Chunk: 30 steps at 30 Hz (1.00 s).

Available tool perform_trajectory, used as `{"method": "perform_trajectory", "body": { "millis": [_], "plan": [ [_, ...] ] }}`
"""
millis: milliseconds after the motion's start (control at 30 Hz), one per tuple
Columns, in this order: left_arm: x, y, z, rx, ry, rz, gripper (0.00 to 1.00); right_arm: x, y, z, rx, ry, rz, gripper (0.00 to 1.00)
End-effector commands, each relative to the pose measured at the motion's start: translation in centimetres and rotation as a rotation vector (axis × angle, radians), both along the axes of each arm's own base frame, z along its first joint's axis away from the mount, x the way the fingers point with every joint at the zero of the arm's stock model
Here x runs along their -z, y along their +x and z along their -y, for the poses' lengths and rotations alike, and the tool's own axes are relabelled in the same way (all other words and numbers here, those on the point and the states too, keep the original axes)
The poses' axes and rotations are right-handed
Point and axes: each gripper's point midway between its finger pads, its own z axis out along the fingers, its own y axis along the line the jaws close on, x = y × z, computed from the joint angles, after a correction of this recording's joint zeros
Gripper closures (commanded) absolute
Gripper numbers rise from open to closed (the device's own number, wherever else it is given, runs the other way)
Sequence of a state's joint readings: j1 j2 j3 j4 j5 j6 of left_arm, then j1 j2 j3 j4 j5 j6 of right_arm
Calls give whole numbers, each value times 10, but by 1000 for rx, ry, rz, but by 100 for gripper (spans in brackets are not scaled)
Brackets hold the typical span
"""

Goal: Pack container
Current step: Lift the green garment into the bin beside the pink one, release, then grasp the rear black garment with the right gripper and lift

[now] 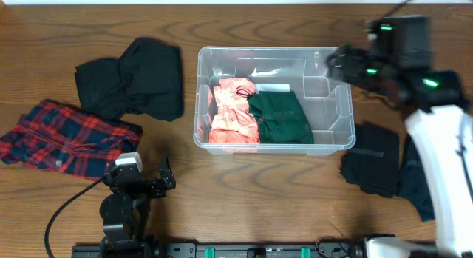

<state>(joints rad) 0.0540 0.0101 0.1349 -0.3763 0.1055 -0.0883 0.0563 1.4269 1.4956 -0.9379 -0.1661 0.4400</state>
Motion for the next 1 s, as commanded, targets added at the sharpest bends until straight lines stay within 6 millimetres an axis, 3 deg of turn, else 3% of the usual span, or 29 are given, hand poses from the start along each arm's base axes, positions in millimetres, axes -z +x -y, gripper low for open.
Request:
{"method": "perform_trajectory", "body": {
  "millis": [0,167,267,500,667,767,867,967],
  "plan": [
    [9,0,2,14,5,-15,2,-2,-18,51,113,3,-41,1],
    [9,0,2,14,5,-15,2,37,-61,135,352,22,-231,1],
    [9,0,2,14,5,-15,2,72,-87,172,476,65,-348,1],
    [9,0,2,14,5,-15,2,145,-140,225,702,166,-514,1],
    [9,0,2,14,5,-15,2,169,-178,274,866,223,-536,1],
    [9,0,2,14,5,-15,2,178,-201,293,955,261,-556,1],
    [9,0,2,14,5,-15,2,195,-219,304,1010,307,-591,1],
    [9,0,2,14,5,-15,2,215,-226,302,983,330,-636,2]
  ]
}}
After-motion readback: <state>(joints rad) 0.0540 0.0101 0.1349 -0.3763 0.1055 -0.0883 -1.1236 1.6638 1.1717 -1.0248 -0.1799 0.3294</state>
